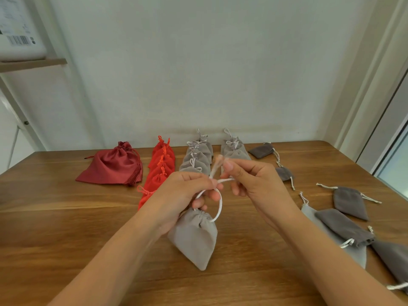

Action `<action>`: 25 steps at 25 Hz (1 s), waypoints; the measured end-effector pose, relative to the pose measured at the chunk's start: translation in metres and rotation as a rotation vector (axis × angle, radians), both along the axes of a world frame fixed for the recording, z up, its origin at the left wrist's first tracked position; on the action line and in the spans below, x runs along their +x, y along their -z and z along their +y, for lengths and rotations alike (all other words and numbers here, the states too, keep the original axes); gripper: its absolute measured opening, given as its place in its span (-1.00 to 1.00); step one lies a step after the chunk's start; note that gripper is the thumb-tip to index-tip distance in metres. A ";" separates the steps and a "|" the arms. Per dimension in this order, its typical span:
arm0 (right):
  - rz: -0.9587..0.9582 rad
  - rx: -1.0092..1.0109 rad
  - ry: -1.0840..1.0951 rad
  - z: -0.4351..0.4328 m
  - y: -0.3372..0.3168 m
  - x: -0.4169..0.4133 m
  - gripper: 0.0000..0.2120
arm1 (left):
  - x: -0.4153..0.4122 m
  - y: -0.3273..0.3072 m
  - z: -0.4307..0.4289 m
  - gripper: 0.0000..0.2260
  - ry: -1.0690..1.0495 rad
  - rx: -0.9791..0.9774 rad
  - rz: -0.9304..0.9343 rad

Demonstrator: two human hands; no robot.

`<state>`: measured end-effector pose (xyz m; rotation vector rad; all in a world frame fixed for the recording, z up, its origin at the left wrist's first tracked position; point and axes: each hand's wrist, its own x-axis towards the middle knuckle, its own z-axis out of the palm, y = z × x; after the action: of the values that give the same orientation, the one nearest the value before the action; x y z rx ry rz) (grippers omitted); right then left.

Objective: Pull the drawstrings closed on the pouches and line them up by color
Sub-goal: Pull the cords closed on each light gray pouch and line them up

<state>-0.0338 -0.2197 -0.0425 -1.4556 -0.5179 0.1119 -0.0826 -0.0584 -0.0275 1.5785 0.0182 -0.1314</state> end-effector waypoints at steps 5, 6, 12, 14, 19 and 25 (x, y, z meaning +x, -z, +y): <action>-0.139 0.029 0.115 0.001 -0.001 -0.002 -0.84 | 0.007 0.002 0.005 -0.85 -0.147 -0.209 0.036; -0.161 0.043 0.103 0.001 -0.002 -0.004 -0.82 | 0.008 0.002 0.006 -0.83 -0.143 -0.248 0.039; -0.119 -0.223 0.031 0.003 0.004 0.000 -0.77 | 0.010 -0.001 0.011 -0.84 -0.058 -0.379 -0.010; -0.062 -0.193 -0.041 0.001 0.003 0.001 -0.77 | 0.009 -0.002 0.016 -0.85 0.006 -0.332 -0.037; 0.014 -0.148 -0.133 -0.002 -0.001 0.000 -0.90 | 0.008 0.000 0.019 -0.90 -0.200 0.207 -0.371; 0.049 -0.221 -0.080 0.004 0.002 -0.003 -0.50 | 0.002 0.012 0.005 -0.81 -0.367 0.519 -0.752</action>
<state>-0.0370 -0.2154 -0.0442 -1.6427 -0.5363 0.2750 -0.0803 -0.0538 -0.0396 2.0219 -0.2634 0.8130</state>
